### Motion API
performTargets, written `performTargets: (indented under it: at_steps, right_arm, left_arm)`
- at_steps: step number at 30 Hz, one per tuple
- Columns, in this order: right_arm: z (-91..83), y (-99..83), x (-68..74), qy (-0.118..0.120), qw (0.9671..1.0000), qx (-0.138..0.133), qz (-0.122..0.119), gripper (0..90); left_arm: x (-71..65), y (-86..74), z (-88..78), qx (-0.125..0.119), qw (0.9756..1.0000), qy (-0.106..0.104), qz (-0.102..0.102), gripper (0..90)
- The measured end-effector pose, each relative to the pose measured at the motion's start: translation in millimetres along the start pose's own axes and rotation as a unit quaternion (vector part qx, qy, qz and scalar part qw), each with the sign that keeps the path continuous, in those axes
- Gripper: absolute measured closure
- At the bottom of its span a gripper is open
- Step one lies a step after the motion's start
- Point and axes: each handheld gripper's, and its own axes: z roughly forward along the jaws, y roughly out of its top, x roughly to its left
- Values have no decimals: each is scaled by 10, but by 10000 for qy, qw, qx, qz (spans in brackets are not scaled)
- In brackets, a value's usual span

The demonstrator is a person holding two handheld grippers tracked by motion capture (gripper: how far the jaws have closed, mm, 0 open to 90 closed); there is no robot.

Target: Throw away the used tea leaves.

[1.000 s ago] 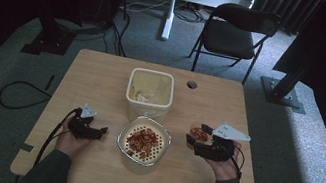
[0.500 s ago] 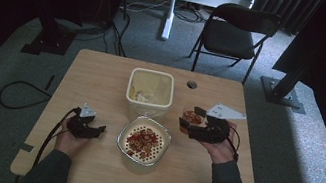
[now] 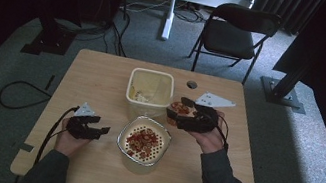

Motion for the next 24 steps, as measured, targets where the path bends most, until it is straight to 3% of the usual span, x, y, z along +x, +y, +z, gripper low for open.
performTargets:
  at_steps: [1, 6, 7, 9, 11, 12, 15, 17, 19, 20, 22, 24]
  right_arm:
    - [25, 23, 13, 33, 10000, 8, -20, 277]
    - [147, 133, 79, 172, 9998, -11, -102, 277]
    - [165, 149, 91, 186, 9998, -19, -102, 277]
    - [221, 189, 118, 249, 9996, -53, -124, 278]
    - [263, 212, 137, 309, 9994, -69, -120, 277]
    - [334, 246, 171, 389, 9992, -70, -115, 277]
    - [363, 258, 184, 426, 9990, -71, -117, 277]
    - [511, 321, 275, 608, 9981, -29, -135, 277]
    - [578, 348, 317, 686, 9975, -17, -144, 278]
    - [578, 348, 317, 686, 9975, -17, -144, 278]
    - [677, 386, 385, 812, 9966, -4, -142, 278]
    - [742, 409, 429, 884, 9960, 16, -153, 278]
  left_arm:
    - [0, 0, 0, 0, 10000, 0, 0, 348]
    - [-75, 146, -163, -517, 9981, -330, 68, 308]
    - [-75, 146, -163, -517, 9981, -330, 68, 306]
    - [-146, 220, -263, -916, 9936, -615, 236, 305]
    - [-160, 237, -284, -987, 9924, -675, 277, 302]
    - [-201, 290, -332, -1122, 9901, -747, 398, 302]
    - [-222, 320, -357, -1208, 9886, -768, 465, 302]
    - [-289, 419, -394, -1345, 9865, -639, 675, 302]
    - [-308, 466, -388, -1385, 9858, -596, 741, 301]
    - [-308, 466, -388, -1385, 9858, -596, 741, 301]
    - [-323, 518, -356, -1505, 9835, -662, 754, 301]
    - [-329, 532, -342, -1521, 9832, -668, 753, 300]
